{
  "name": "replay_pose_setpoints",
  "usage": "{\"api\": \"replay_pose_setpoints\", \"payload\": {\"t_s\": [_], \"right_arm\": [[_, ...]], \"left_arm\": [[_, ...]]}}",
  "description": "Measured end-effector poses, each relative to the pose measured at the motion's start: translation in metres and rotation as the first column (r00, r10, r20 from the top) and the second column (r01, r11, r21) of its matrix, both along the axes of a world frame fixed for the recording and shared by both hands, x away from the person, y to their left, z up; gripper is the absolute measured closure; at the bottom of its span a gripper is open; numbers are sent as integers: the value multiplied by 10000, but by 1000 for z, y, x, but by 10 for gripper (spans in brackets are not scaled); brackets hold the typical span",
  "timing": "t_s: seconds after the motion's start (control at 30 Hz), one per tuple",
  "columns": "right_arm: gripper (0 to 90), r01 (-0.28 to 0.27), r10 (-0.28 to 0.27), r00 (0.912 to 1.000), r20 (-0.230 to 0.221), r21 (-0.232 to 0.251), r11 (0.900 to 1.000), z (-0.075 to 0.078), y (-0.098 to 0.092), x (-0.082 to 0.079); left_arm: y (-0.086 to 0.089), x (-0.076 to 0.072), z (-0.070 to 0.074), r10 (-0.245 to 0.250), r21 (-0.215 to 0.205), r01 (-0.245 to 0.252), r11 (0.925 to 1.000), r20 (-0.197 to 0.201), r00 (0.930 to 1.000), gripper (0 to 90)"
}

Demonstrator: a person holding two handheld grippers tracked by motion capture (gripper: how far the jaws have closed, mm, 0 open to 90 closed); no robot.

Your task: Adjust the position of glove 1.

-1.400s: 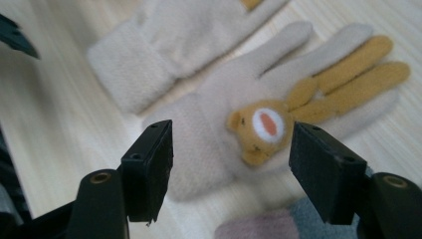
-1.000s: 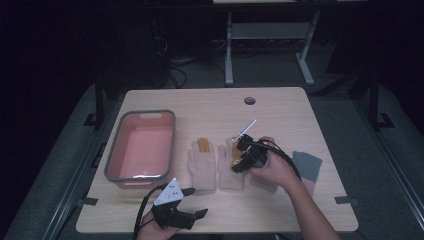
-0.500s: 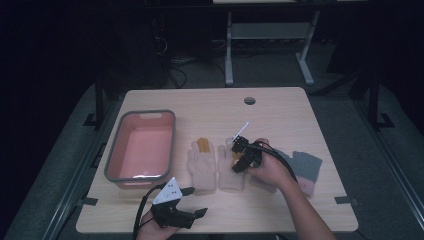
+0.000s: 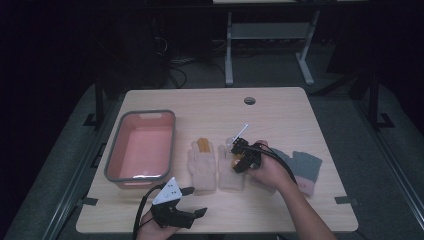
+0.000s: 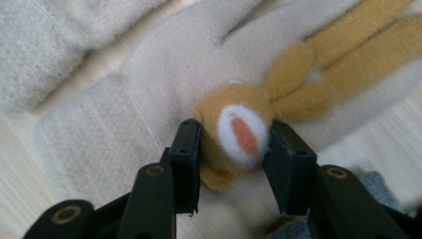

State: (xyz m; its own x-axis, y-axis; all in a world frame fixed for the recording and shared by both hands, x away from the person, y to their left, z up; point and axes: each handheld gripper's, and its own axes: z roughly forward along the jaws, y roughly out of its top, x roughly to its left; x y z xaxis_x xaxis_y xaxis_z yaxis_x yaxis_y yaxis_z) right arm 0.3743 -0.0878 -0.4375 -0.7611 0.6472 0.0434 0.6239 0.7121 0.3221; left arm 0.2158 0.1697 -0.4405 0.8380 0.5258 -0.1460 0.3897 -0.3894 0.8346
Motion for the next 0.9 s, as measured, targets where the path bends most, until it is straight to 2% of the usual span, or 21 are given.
{"api": "replay_pose_setpoints", "payload": {"t_s": [0.2, 0.27, 0.4, 0.5, 0.57, 0.9], "right_arm": [[625, -68, 68, 9999, -92, 72, 10000, 2, 0, 0], [629, -88, 94, 9995, -305, 190, 9998, 3, -1, 0], [632, -107, 116, 9994, -317, 274, 9996, 7, 0, -3], [635, -187, 193, 9997, -165, 329, 9993, 14, 0, -5], [637, -173, 185, 9996, -202, 557, 9983, 20, 0, -6], [642, -439, 425, 9988, 233, 657, 9969, 47, 3, -10]], "left_arm": [[0, 0, 0, -8, 0, 8, 10000, 63, 10000, 224], [1, 0, 1, 18, -20, -18, 10000, 61, 10000, 224], [1, 0, 1, 40, -53, -40, 10000, 54, 10000, 224], [1, 0, 1, 67, -91, -67, 9999, 34, 10000, 224], [1, -1, 1, 53, -73, -53, 10000, 32, 10000, 224], [2, -1, 2, 117, -215, -115, 9997, 81, 9999, 224]]}}
